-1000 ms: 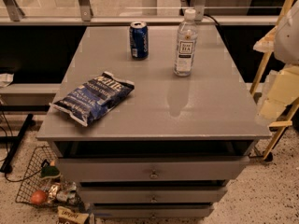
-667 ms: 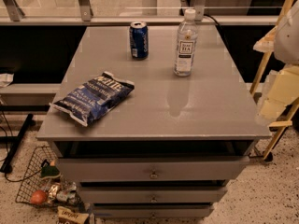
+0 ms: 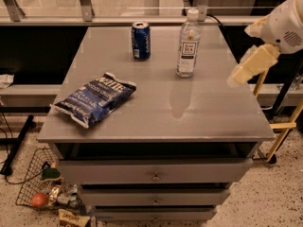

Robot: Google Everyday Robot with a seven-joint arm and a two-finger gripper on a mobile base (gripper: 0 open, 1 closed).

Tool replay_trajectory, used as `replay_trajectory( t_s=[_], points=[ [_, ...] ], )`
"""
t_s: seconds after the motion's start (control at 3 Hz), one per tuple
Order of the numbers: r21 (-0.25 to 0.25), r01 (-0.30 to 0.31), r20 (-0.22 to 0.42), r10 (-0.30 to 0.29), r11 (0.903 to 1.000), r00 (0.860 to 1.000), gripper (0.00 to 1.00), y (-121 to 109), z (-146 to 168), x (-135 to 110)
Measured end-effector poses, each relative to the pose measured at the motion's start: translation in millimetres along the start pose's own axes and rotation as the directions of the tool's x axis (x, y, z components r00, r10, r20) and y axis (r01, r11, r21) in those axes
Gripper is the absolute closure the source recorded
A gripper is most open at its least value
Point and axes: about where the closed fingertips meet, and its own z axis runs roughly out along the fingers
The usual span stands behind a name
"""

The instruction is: Move blue plastic bottle near blue chip bag

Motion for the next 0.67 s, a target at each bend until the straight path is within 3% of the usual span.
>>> replay_trajectory(
  t_s=[0.33,0.67],
  points=[
    [0.088,-0.139,0.129,0.127,0.9864,0.983,0.00,-44,22,-10],
    [0.131,-0.290,0.221,0.258,0.9479,0.941,0.00,-70,45,-18]
  ],
)
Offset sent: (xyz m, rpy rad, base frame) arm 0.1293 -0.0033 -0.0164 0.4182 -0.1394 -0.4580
